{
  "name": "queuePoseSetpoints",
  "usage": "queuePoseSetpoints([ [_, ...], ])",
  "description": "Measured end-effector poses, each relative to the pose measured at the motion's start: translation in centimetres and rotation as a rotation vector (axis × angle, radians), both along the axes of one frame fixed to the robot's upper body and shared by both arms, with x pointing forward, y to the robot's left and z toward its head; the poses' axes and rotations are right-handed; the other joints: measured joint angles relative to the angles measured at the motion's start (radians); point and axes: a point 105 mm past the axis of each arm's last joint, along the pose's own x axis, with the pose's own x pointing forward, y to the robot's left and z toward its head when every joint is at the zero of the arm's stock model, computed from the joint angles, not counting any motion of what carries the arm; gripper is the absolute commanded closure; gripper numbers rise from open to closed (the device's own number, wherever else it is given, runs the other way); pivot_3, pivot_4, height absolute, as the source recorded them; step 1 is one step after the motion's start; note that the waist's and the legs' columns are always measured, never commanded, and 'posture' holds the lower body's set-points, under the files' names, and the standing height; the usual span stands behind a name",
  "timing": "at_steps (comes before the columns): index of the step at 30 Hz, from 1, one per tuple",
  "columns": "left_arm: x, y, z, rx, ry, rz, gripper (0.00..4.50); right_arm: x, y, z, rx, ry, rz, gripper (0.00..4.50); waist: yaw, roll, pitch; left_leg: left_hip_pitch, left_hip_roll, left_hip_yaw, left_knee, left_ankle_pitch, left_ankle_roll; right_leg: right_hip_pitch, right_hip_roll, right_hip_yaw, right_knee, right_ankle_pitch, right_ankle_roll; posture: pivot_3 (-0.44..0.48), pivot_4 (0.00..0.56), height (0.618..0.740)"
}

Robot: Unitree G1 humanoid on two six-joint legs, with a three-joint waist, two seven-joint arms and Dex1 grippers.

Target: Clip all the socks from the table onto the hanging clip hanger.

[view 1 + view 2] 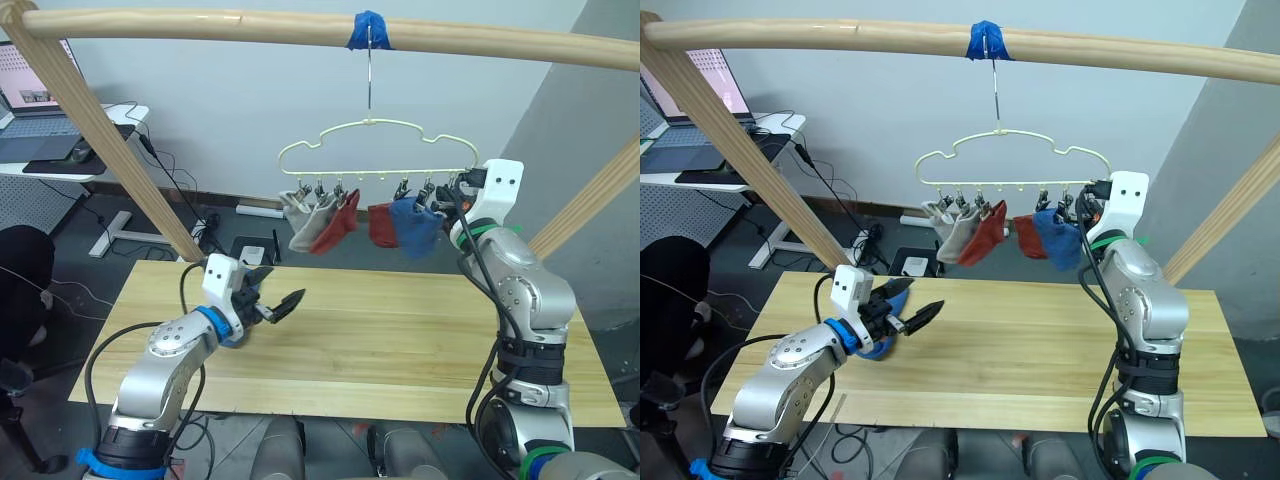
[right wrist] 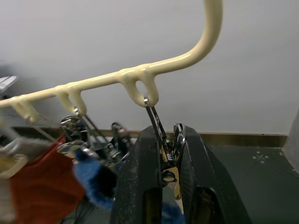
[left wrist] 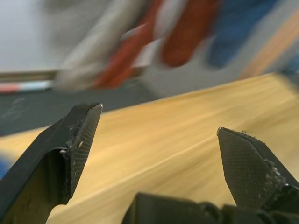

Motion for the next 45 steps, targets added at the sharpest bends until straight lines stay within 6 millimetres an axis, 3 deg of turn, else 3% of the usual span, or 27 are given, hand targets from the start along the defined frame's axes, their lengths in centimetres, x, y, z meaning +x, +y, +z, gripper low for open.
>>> queuePoseSetpoints([
  [4,1.1,4.0,-2.3,0.099,0.04,0.13,0.0,-0.4,0.7,-0.1,0.034,0.059,0.094,4.37,0.0,0.0,0.0,-0.001,0.0,0.001,0.0,0.0,0.0,-0.001,0.0,0.001,0.0,0.0,0.0,0.022,0.187,0.74],
  [10,3.0,6.8,-4.3,0.159,0.061,0.23,0.0,-1.2,1.6,1.0,0.05,0.086,0.172,4.37,0.0,0.0,0.0,-0.002,0.0,0.001,-0.001,0.0,0.0,-0.002,0.0,0.0,0.0,0.0,0.0,-0.003,0.19,0.74],
  [20,4.2,7.6,-7.7,0.154,0.184,0.266,0.0,-1.7,1.2,1.2,0.051,0.107,0.166,4.37,-0.006,0.0,0.0,-0.002,0.0,0.001,-0.001,0.0,0.0,-0.002,0.0,0.0,0.0,0.0,0.0,-0.027,0.184,0.74],
  [23,4.4,7.6,-7.9,0.149,0.206,0.245,0.57,-1.7,1.4,1.2,0.056,0.103,0.163,4.37,-0.011,0.0,0.0,-0.002,0.0,0.001,-0.001,0.0,0.0,-0.002,0.0,0.0,0.001,0.0,0.0,-0.025,0.183,0.74],
  [36,3.2,6.0,-8.1,0.124,0.215,0.094,4.39,-1.8,1.7,1.3,0.066,0.1,0.171,4.37,-0.022,0.0,0.0,-0.002,0.0,0.001,-0.001,0.0,0.0,-0.002,0.0,0.0,0.001,0.0,0.0,0.002,0.174,0.74],
  [40,2.4,3.1,-6.7,0.1,0.15,-0.042,4.47,-1.9,1.4,1.4,0.053,0.104,0.182,4.37,-0.017,0.0,0.0,-0.003,0.0,0.0,-0.001,0.0,0.0,-0.002,0.0,0.0,0.001,0.0,0.0,0.005,0.171,0.74],
  [45,1.8,-2.8,-1.0,-0.013,-0.041,-0.251,4.47,-2.4,0.9,1.8,0.098,0.137,0.243,4.37,-0.013,0.0,0.0,-0.002,0.0,0.001,-0.001,0.0,0.0,-0.002,0.0,0.0,0.001,0.0,0.0,-0.001,0.165,0.74],
])
